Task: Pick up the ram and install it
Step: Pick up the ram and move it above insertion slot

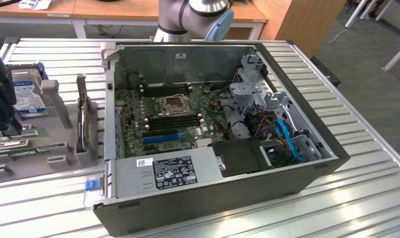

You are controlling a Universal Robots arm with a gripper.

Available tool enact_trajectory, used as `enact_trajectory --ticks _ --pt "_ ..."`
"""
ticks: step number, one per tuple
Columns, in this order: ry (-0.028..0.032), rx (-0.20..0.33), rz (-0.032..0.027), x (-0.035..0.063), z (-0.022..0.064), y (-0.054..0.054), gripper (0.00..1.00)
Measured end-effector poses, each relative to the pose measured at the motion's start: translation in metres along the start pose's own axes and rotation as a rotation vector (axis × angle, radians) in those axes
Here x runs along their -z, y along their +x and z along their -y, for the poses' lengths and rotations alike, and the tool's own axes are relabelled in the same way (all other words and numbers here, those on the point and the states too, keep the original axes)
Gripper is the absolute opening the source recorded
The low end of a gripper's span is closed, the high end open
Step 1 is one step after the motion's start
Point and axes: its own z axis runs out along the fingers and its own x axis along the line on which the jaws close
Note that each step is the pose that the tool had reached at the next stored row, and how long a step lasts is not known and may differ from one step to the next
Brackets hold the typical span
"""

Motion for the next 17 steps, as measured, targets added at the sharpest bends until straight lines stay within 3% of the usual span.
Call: enact_trajectory --ticks 17 --pt "0.0001 0.000 0.0001 0.0240 -0.0009 -0.001 0.12"
